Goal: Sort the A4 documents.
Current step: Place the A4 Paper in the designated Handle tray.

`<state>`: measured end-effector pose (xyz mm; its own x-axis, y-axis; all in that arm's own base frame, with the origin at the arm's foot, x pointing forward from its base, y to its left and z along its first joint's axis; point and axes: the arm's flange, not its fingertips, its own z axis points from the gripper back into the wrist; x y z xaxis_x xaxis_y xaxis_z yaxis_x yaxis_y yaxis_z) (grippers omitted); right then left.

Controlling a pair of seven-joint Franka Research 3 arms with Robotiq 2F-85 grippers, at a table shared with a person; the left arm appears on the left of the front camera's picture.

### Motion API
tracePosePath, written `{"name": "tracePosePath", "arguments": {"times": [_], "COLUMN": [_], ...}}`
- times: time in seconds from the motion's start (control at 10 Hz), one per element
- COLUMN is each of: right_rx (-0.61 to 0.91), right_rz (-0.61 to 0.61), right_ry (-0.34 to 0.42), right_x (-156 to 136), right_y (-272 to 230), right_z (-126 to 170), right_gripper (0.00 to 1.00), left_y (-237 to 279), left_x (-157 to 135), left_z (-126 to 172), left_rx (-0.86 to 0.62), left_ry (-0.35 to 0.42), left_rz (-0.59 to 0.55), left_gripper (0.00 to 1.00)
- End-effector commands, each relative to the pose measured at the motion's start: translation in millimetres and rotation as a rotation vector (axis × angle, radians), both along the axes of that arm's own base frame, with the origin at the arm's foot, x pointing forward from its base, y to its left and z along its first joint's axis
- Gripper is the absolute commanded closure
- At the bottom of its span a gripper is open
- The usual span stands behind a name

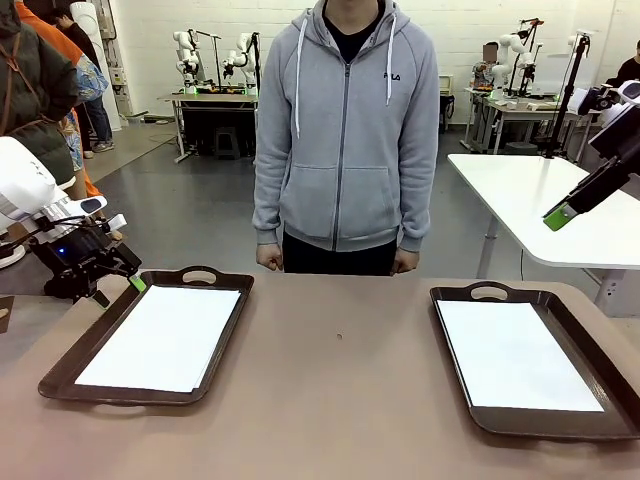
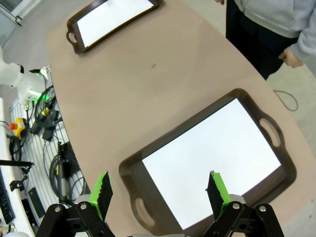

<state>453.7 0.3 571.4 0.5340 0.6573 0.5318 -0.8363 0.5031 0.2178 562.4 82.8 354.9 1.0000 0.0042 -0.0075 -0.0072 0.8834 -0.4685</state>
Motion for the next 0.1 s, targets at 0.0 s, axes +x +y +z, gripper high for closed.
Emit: {"name": "tracePosePath", "arguments": {"times": [0.0], "right_rx": [-0.006], "right_rz": [0.005], "right_ry": [-0.006], "right_x": [0.2], "right_y": [1.2], "right_z": [0.1], "right_gripper": [0.00], "left_y": [1.1], "left_x": [1.0], "left_z": [1.1], "left_rx": [0.000], "left_ry": [0.001], "left_rz": [-0.005], "left_gripper": [0.00]}}
